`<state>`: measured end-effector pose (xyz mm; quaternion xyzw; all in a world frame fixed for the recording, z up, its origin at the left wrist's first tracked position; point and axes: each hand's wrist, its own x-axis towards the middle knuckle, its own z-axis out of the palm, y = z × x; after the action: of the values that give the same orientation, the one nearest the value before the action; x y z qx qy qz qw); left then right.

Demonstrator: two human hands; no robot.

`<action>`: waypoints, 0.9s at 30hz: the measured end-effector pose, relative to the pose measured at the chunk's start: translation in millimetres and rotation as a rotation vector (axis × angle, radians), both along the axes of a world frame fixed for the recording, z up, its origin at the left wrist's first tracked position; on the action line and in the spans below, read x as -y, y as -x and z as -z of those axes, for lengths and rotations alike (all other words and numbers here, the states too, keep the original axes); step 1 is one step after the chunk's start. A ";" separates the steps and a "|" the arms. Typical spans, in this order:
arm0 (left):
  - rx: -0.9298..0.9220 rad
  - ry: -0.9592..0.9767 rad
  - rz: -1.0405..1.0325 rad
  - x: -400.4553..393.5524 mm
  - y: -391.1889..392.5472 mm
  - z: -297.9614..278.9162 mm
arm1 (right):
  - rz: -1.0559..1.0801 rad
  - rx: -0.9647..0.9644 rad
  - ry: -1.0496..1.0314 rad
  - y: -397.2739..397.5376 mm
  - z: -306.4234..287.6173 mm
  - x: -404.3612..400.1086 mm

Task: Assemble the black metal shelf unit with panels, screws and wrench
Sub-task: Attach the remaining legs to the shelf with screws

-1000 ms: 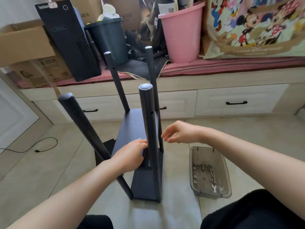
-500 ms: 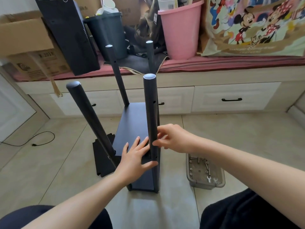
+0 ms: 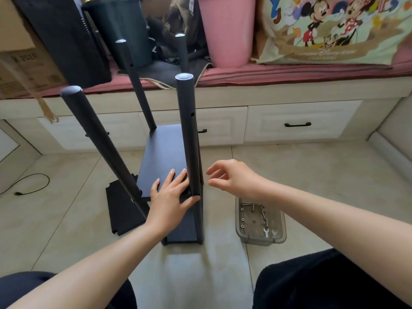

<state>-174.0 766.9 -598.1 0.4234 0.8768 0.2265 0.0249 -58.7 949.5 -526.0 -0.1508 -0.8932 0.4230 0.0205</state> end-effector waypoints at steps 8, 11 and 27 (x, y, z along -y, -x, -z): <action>-0.015 -0.006 -0.026 -16.1 1.9 -2.2 | 0.045 0.444 -0.174 -10.3 69.6 -71.6; -0.031 -0.013 -0.040 -17.4 -1.6 -2.9 | 0.080 0.604 -0.226 -9.1 106.3 -90.3; -0.079 -0.043 -0.044 -19.5 -9.6 -4.3 | 0.258 0.747 -0.131 3.8 272.7 -120.4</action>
<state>-164.4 786.3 -593.7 0.4130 0.8811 0.2290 -0.0238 -62.5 1069.9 -798.8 -0.4035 -0.8381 0.2751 -0.2430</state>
